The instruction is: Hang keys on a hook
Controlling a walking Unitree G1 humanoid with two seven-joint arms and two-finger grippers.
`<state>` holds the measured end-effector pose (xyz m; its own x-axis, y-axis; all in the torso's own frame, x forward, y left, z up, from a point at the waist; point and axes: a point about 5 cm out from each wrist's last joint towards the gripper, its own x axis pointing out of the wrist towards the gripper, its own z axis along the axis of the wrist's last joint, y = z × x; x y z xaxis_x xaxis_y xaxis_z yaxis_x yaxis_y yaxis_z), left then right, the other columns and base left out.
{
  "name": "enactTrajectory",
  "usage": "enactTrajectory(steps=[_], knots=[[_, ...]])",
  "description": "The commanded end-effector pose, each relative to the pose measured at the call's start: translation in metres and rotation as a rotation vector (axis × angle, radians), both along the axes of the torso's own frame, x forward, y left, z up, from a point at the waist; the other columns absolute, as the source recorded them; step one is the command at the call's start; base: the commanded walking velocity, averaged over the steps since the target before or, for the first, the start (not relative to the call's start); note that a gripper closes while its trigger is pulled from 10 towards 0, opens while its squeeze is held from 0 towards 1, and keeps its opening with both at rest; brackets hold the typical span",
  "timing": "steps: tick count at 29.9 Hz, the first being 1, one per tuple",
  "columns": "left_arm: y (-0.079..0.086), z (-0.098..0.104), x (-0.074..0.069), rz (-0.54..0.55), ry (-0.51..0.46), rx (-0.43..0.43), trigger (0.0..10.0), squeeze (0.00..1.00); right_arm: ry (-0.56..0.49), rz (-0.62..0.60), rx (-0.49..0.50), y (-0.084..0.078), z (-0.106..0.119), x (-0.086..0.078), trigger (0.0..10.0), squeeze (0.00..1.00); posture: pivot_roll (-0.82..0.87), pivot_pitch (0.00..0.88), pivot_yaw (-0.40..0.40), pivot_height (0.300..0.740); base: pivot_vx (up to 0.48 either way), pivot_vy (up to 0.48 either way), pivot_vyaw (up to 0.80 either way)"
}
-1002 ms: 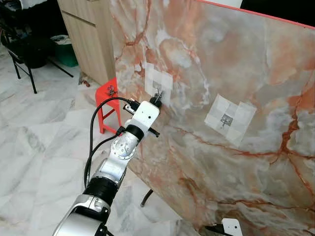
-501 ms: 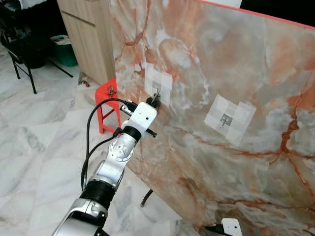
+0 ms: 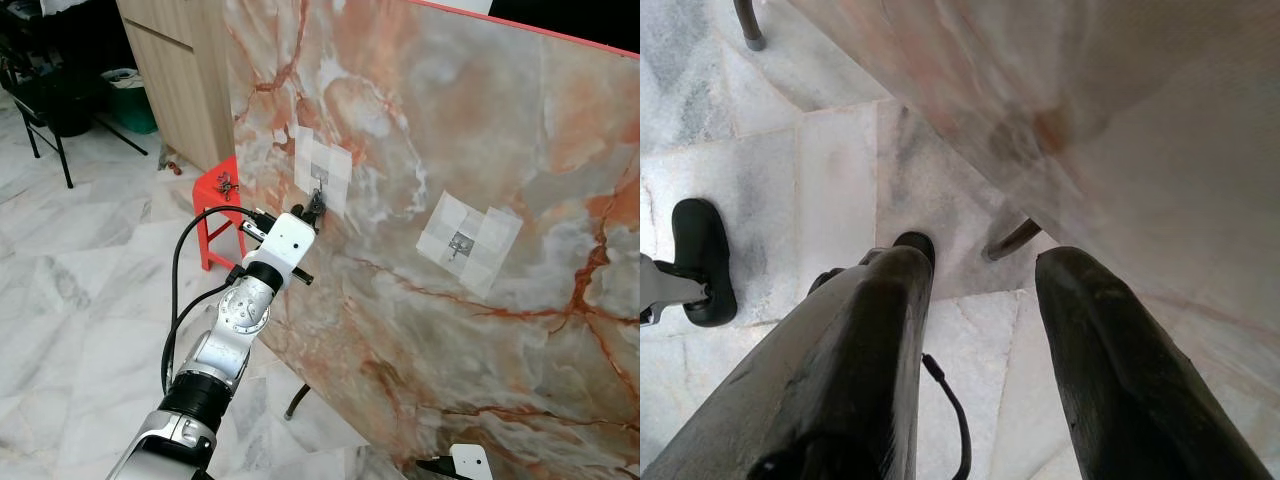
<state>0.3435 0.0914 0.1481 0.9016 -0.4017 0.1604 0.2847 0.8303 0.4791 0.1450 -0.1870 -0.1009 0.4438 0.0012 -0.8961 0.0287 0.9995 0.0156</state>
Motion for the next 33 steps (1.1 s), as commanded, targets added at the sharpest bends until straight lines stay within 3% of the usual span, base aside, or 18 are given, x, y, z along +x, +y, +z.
enactTrajectory(steps=[1, 17, 18, 19, 20, 33], knots=[[-0.0030, 0.0029, -0.0015, -0.017, -0.012, 0.019, 10.0, 0.00, 0.006, -0.004, -0.006, -0.0027, -0.0001, -0.0010, 10.0, 0.00, -0.07, 0.031, -0.085, 0.740, 0.000, 0.000, 0.00], [-0.0043, 0.0019, -0.0018, -0.025, -0.006, 0.041, 10.0, 0.00, 0.006, -0.005, -0.004, -0.0024, -0.0002, -0.0011, 10.0, 0.00, -0.07, 0.032, -0.084, 0.740, 0.000, 0.000, 0.00], [-0.0035, 0.0024, -0.0014, -0.019, -0.008, 0.041, 10.0, 0.91, 0.006, -0.005, -0.004, -0.0025, -0.0001, -0.0011, 10.0, 0.00, -0.07, 0.032, -0.084, 0.740, 0.000, 0.000, 0.00], [-0.0035, 0.0024, -0.0014, -0.019, -0.008, 0.041, 10.0, 0.91, 0.006, -0.005, -0.004, -0.0025, -0.0001, -0.0011, 10.0, 0.00, -0.07, 0.032, -0.084, 0.740, 0.000, 0.000, 0.00], [-0.0030, 0.0026, -0.0012, -0.015, -0.010, 0.039, 10.0, 1.00, 0.006, -0.005, -0.005, -0.0025, -0.0001, -0.0011, 10.0, 0.00, -0.07, 0.032, -0.085, 0.740, 0.000, 0.000, 0.00], [-0.0026, 0.0053, -0.0018, -0.011, -0.026, 0.022, 10.0, 1.00, 0.004, -0.009, -0.005, -0.0028, -0.0001, -0.0012, 10.0, 0.00, -0.07, 0.034, -0.085, 0.740, 0.000, 0.000, 0.00]])
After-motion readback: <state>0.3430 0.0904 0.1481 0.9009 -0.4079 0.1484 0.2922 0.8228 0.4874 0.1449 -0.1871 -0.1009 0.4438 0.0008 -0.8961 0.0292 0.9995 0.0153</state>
